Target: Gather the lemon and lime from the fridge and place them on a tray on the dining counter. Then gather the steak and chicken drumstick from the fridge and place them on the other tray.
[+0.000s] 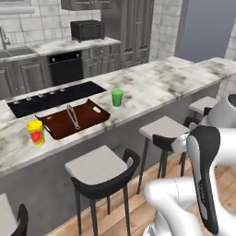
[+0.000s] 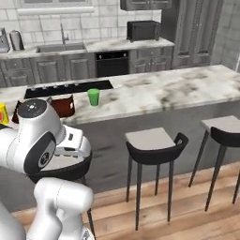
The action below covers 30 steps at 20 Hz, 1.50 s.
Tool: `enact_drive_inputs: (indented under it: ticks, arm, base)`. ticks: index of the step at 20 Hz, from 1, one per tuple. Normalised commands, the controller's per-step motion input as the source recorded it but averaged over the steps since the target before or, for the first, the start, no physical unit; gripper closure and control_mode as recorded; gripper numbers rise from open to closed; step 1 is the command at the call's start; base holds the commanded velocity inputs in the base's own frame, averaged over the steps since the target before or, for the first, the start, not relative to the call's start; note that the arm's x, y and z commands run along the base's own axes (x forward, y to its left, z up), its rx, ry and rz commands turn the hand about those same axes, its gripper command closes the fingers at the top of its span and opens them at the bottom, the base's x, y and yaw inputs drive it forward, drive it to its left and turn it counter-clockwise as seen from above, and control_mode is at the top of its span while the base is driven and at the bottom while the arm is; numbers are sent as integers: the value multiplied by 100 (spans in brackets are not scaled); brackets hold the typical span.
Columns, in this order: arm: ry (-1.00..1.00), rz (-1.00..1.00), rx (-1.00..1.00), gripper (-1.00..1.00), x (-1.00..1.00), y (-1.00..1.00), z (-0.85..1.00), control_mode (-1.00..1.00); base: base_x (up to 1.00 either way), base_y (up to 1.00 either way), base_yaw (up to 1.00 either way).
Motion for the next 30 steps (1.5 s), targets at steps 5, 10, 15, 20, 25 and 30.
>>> enact_drive_inputs:
  ticks: [5,10,15,20,25,30]
  arm:
    - [0,0,0,100,0,0,0,100]
    - [0,0,0,100,0,0,0,100]
    - [0,0,0,100,0,0,0,100]
    - [0,0,0,100,0,0,0,100]
    - [0,13,0,100,37,2,1,-100]
    - [0,27,0,100,100,4,5,-100]
  base:
    - [18,42,44]
    - [50,31,44]
    - [49,24,42]
    - [41,13,39]
    - [33,4,22]
    - [0,0,0]
